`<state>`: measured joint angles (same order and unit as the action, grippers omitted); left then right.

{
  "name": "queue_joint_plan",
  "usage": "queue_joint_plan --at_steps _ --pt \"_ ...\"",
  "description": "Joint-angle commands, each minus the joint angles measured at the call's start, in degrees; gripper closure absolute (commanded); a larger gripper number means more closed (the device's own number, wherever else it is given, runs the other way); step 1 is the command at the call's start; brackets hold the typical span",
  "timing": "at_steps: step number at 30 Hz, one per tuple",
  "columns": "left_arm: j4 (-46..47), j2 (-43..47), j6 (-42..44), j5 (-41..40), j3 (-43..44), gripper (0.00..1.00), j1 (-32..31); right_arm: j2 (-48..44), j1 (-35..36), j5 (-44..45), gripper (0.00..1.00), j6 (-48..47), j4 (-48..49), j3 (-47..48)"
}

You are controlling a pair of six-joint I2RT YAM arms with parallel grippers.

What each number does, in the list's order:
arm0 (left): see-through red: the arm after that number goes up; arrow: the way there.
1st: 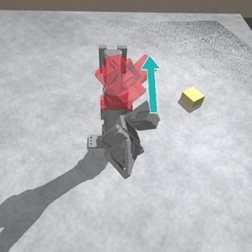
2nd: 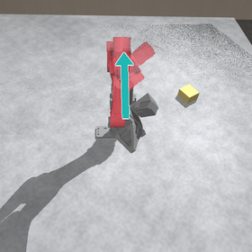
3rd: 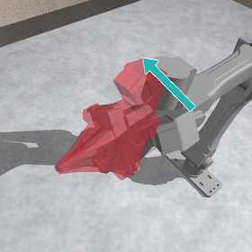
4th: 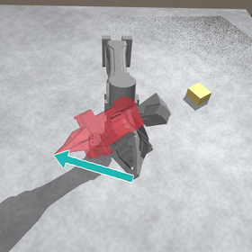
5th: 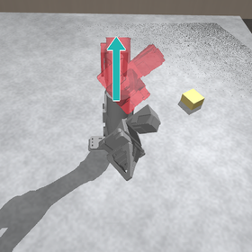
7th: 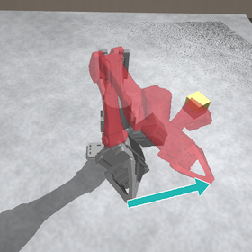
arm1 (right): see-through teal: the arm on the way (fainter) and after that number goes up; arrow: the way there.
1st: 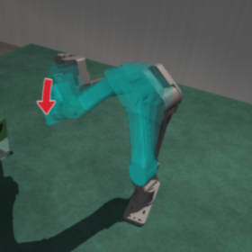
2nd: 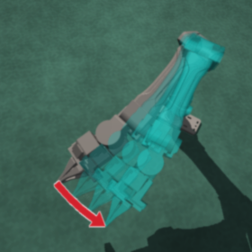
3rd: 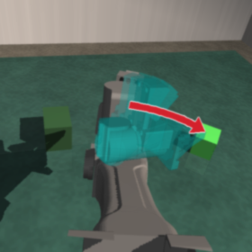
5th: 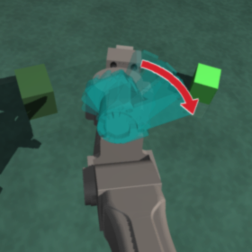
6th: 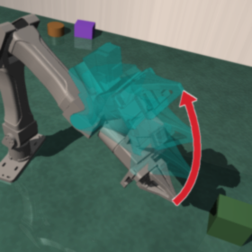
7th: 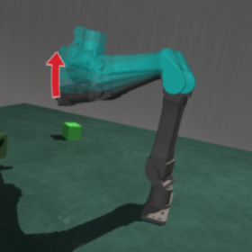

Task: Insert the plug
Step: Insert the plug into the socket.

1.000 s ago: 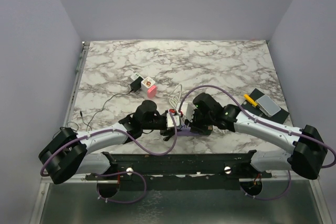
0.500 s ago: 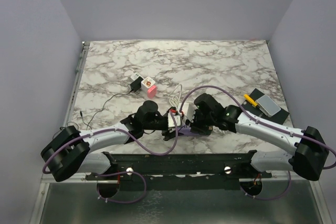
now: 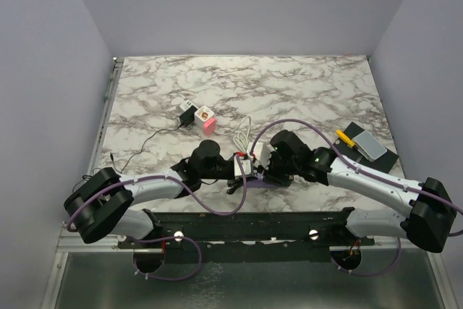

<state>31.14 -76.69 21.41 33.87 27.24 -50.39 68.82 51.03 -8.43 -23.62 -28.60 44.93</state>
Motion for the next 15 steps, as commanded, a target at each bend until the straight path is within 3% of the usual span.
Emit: queue_joint_plan --at_steps 1,15 --pt "-4.1 -3.3 -1.5 -2.9 -0.5 0.68 -1.7 1.1 2.6 -3.9 0.75 -2.9 -2.7 -2.0" --pt "-4.6 -3.0 2.0 -1.1 -0.7 0.76 -2.0 2.3 2.6 -3.5 0.64 -3.4 -3.2 -1.1"
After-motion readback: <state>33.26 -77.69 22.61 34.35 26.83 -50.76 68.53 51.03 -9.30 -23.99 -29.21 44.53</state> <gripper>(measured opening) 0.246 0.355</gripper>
